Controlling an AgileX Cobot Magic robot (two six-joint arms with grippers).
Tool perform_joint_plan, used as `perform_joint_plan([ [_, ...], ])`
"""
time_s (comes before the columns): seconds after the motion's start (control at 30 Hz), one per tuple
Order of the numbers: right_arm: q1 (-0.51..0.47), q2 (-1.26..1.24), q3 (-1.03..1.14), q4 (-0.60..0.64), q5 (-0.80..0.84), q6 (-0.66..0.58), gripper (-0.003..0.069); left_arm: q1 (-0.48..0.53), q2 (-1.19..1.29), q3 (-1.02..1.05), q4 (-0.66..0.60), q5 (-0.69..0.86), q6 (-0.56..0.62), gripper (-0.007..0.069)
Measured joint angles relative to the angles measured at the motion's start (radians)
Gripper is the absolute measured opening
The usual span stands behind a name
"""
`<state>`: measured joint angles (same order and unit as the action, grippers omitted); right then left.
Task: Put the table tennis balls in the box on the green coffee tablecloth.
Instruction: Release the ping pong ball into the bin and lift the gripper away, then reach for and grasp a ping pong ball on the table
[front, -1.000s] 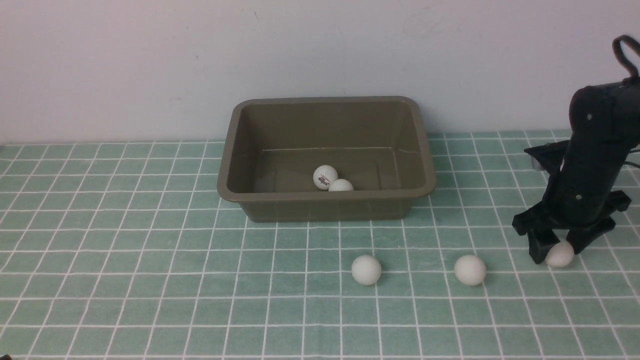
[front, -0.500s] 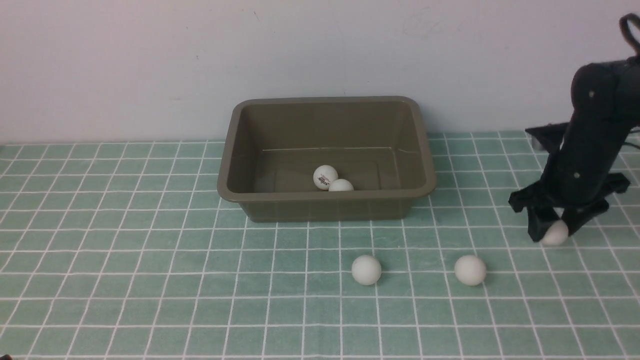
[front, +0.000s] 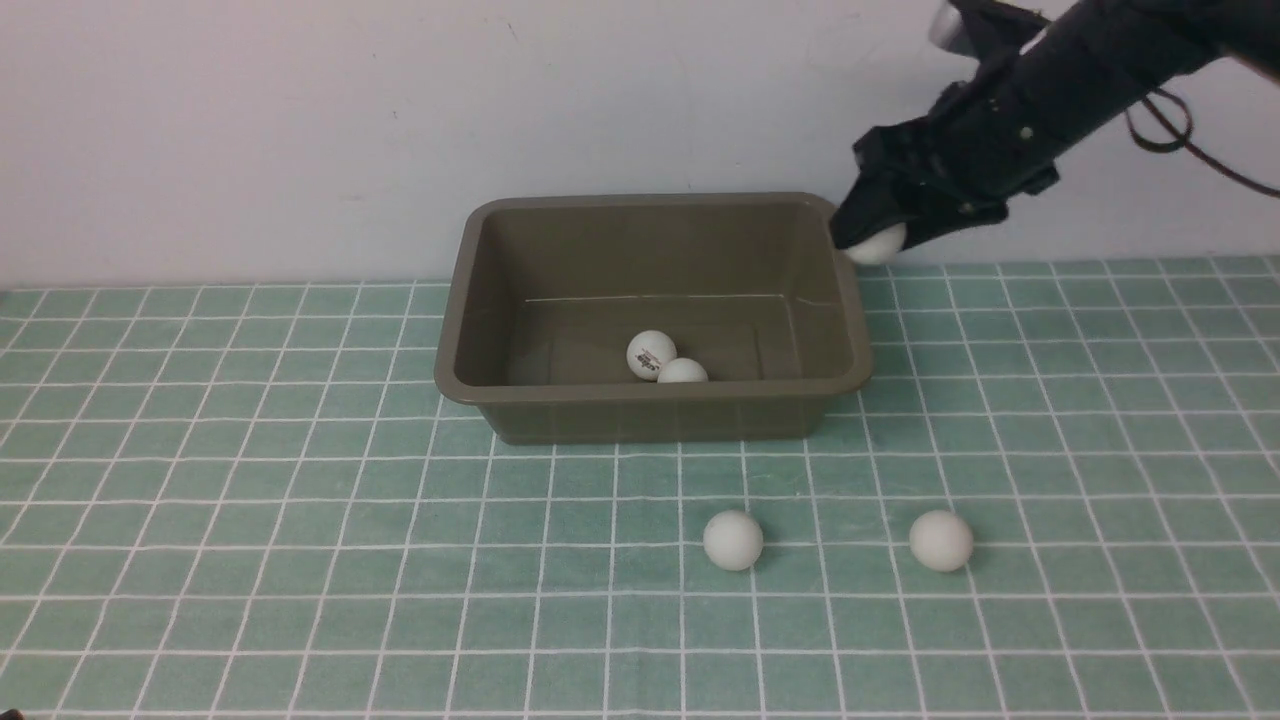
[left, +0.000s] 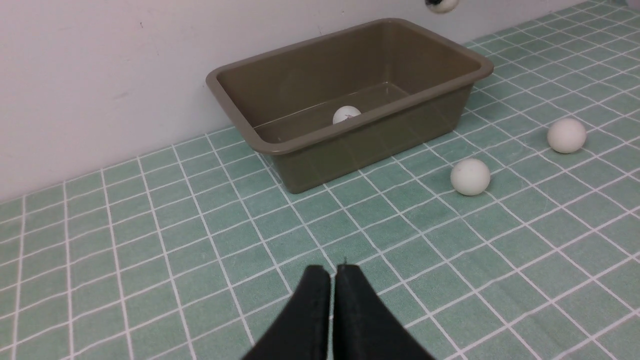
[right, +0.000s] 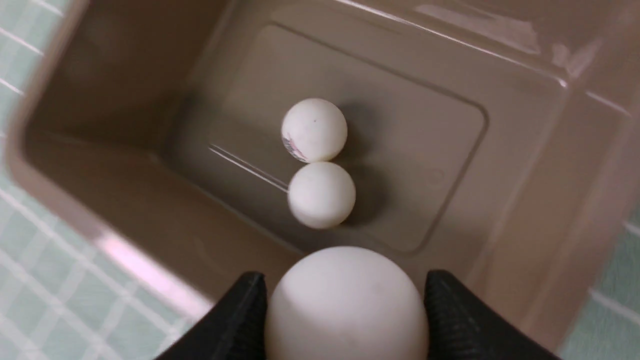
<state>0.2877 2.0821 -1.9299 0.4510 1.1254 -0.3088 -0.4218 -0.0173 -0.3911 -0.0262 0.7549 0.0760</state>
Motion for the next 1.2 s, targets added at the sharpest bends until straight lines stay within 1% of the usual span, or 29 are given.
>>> perform_joint_plan([
  [0.07,0.023,0.013,0.000,-0.039,-0.020,0.000,0.0364,0.000,0.000,0.000,0.000,0.000,0.000,-0.0004],
  [0.17,0.090,0.058,0.000,-0.185,-0.068,0.010,0.0364,0.000,0.000,0.000,0.000,0.000,0.000,-0.0004],
  [0.2,0.110,0.073,0.001,-0.248,-0.081,0.032,0.0370,0.000,0.000,0.000,0.000,0.000,0.000,-0.0004],
  [0.27,0.127,0.088,0.001,-0.297,-0.101,0.069,0.0391,0.000,0.000,0.000,0.000,0.000,0.000,-0.0004],
  [0.47,0.127,0.089,-0.005,-0.322,-0.103,0.100,0.0452,0.000,0.000,0.000,0.000,0.000,0.000,-0.0004],
  [0.57,0.127,0.089,-0.071,-0.344,-0.004,0.103,0.0457,0.000,0.000,0.000,0.000,0.000,0.000,-0.0004],
  [0.6,0.127,0.089,-0.106,-0.369,0.049,0.103,0.0458,0.000,0.000,0.000,0.000,0.000,0.000,-0.0004],
  [0.67,0.127,0.089,-0.184,-0.421,0.099,0.105,0.0458,0.000,0.000,0.000,0.000,0.000,0.000,-0.0004],
  [0.77,0.121,0.073,-0.232,-0.477,0.107,0.141,0.0458,0.000,0.000,0.000,0.000,0.000,0.000,-0.0004],
  [0.83,0.111,0.041,-0.244,-0.499,0.113,0.186,0.0459,0.000,0.000,0.000,0.000,0.000,0.000,-0.0004],
  [1.03,0.079,-0.061,-0.220,-0.509,0.124,0.224,0.0459,0.000,0.000,0.000,0.000,0.000,0.000,-0.0004],
  [1.2,0.046,-0.208,-0.055,-0.512,0.124,0.233,0.0459,0.000,0.000,0.000,0.000,0.000,0.000,-0.0004],
])
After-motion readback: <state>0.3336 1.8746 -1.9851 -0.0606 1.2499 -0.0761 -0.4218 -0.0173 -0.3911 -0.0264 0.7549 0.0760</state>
